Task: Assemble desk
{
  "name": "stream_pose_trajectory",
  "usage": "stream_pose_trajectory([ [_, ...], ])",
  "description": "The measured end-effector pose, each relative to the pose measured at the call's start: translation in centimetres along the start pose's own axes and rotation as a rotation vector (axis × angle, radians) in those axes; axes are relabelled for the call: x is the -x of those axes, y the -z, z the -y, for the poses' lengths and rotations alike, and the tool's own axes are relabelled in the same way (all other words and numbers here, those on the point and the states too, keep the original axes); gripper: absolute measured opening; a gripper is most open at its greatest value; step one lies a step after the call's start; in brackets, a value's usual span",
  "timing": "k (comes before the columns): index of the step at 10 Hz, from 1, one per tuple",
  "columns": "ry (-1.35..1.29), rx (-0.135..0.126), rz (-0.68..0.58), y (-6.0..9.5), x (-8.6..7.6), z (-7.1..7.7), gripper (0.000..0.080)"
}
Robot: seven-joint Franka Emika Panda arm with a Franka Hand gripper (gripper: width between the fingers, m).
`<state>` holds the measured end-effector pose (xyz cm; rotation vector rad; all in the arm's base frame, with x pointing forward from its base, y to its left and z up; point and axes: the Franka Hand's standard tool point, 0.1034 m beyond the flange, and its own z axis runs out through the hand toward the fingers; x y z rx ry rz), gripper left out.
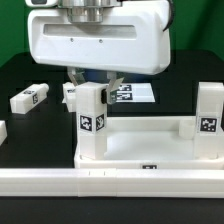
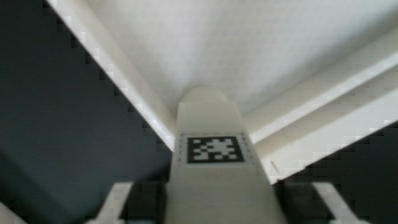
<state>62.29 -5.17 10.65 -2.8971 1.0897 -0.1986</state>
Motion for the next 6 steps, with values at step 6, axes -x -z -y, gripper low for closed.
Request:
stream_pose_trajectory([
  [6,0.142,0.004,-0.002,0.07,-0.12,0.00,0.0519],
])
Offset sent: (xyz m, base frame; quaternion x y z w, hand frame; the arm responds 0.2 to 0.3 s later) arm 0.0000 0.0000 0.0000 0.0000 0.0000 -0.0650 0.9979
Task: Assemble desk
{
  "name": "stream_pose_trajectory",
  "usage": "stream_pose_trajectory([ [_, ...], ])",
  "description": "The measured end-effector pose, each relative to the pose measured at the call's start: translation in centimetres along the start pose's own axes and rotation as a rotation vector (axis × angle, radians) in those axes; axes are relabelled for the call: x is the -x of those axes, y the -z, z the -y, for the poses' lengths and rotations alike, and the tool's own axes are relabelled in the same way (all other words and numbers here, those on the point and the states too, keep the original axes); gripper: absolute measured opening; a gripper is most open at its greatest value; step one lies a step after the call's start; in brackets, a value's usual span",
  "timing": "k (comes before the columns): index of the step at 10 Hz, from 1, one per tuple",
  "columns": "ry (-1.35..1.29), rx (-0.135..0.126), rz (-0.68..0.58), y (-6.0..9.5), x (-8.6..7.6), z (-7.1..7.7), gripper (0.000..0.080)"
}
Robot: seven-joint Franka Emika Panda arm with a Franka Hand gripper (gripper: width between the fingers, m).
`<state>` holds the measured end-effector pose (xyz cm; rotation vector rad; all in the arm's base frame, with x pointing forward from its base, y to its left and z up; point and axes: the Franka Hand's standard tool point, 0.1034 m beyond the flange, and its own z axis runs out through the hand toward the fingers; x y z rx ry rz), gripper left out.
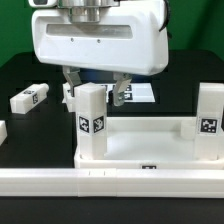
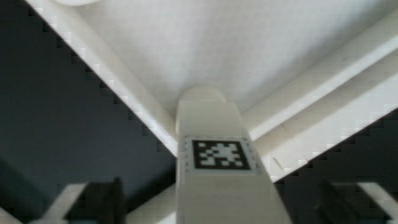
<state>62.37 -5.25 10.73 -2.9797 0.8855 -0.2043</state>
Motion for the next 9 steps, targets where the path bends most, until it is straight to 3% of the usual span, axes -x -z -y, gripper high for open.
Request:
stream_pose_trajectory([
  [1,0.116,0.001,-0.001,0.0,0.0,0.0,0.0622],
  [2,0.220,0.000,-0.002,0.1,-0.2,0.1,0.0641],
  [9,0.914,0.015,-0.013,0.3,-1.1,-0.4,0.0649],
])
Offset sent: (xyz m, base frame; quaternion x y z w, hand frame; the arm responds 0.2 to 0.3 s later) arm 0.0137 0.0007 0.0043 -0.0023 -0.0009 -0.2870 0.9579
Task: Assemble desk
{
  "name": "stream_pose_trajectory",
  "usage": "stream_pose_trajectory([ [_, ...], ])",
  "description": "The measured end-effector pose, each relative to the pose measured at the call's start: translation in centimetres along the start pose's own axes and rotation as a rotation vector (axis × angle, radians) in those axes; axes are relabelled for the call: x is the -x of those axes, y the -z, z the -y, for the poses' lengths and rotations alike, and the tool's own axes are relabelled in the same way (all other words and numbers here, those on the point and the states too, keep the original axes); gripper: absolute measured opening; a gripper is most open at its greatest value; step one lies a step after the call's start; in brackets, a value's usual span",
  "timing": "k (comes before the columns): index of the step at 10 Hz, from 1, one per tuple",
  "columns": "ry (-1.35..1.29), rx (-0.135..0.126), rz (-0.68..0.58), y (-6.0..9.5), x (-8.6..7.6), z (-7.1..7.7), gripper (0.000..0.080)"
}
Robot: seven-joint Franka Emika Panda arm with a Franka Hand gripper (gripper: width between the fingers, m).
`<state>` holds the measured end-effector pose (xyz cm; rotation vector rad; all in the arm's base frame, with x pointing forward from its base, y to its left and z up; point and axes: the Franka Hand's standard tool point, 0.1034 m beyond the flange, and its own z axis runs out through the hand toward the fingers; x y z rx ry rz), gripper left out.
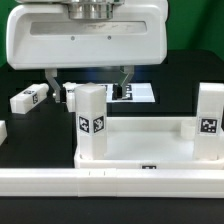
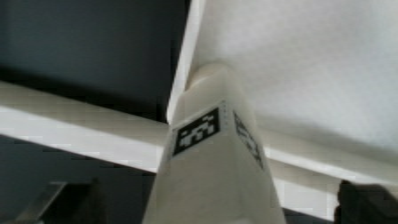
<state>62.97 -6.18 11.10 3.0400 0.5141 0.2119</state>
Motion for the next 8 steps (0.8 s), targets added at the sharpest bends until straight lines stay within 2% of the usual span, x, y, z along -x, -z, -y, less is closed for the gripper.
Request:
stream_pose_trajectory([
  [5,0.375,0.026,0.026,-0.05,0.36,-0.56,0.0649],
  [7,0.380,0.027,0.027,-0.07,0.41,-0.61,0.0637],
  [8,0.369,0.027,0.026,-0.07,0.41,-0.60,0.0460],
])
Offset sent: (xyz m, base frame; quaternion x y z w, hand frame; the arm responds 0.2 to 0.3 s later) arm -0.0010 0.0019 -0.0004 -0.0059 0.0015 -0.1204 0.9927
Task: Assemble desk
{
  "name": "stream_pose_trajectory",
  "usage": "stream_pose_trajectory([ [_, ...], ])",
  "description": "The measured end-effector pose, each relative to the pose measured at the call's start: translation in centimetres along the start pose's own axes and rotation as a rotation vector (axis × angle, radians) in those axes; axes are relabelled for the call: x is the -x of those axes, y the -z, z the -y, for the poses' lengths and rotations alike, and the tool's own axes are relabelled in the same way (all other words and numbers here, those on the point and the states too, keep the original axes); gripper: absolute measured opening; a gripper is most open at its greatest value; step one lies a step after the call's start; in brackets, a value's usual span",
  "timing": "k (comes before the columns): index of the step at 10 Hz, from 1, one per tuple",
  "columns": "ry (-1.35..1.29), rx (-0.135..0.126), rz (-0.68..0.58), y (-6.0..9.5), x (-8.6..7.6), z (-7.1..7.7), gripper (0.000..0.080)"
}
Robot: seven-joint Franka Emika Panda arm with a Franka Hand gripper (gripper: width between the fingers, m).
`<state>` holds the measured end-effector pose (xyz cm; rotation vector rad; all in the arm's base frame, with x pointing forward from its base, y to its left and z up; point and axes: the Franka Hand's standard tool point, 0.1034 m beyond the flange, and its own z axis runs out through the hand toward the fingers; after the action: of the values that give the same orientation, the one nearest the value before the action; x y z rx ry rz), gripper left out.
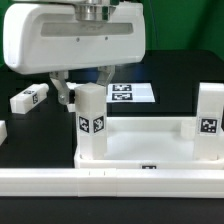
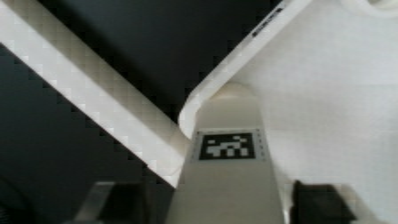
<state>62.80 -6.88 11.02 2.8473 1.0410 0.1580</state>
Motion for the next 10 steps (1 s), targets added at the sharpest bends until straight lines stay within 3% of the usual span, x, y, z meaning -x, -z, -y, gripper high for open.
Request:
stream_pose_trajectory([
  [1,-0.027,0.000,0.000,0.02,-0.02,0.01,0.0292],
  [3,-0.043,-0.001,-0.001,0.03,-0.01,0.00,0.0294],
  [7,-0.407,-0.012,0.001,-0.03,0.02,0.22,0.0294],
  [10,-0.702,-0.034,0.006,-0.05,0.13,0.51,0.0294],
])
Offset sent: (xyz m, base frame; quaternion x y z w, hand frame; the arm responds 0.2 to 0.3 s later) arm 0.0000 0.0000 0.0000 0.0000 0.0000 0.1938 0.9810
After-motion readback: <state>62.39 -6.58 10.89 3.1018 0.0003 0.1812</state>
